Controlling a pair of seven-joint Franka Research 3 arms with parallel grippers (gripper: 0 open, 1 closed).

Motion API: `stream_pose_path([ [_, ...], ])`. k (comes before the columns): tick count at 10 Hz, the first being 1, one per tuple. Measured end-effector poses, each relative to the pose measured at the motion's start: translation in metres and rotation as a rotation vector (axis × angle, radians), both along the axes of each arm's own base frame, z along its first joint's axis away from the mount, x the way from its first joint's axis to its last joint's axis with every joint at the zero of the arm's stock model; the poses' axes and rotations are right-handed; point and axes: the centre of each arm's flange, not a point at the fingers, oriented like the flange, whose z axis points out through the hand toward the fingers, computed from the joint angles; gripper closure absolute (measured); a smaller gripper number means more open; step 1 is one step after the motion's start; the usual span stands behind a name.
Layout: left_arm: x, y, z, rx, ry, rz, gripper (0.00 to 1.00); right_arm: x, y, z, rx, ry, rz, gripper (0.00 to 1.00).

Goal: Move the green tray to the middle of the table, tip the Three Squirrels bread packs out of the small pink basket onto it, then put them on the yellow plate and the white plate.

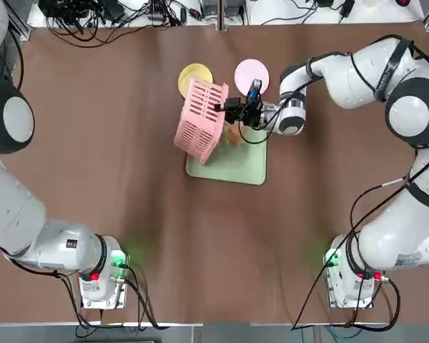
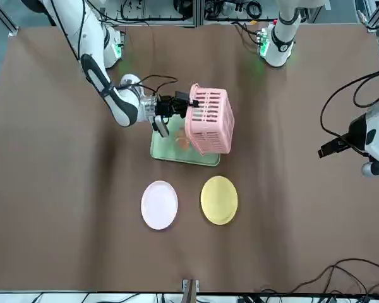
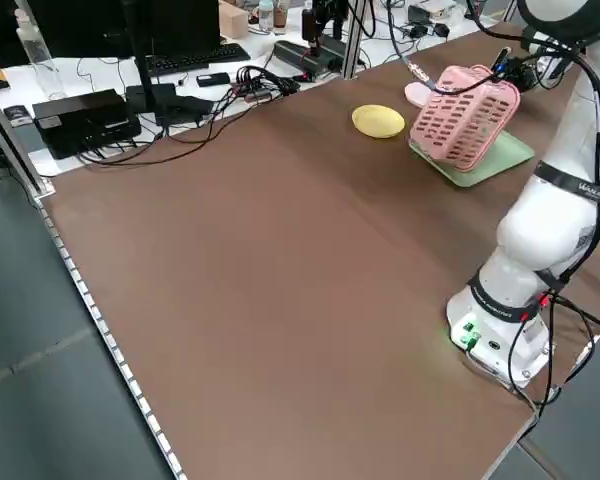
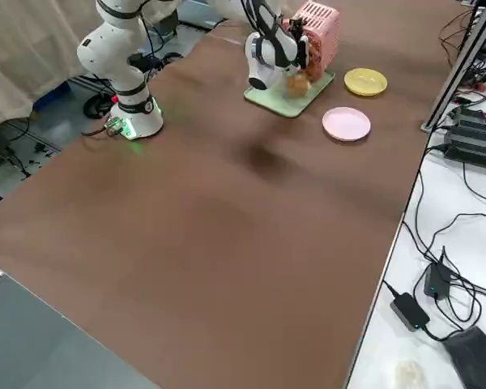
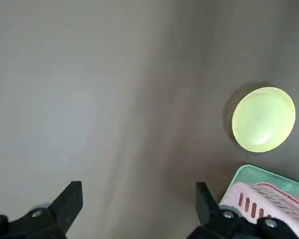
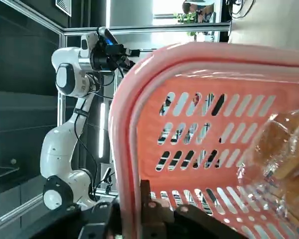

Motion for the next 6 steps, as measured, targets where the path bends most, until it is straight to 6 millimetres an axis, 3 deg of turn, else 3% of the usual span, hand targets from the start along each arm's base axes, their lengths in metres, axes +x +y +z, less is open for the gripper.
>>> stream_pose_path([
  [6,0.0,0.0,0.0,0.0,0.0,0.0,0.0,0.008,-0.034,-0.012,-0.027,-0.05,0.024,0.92],
])
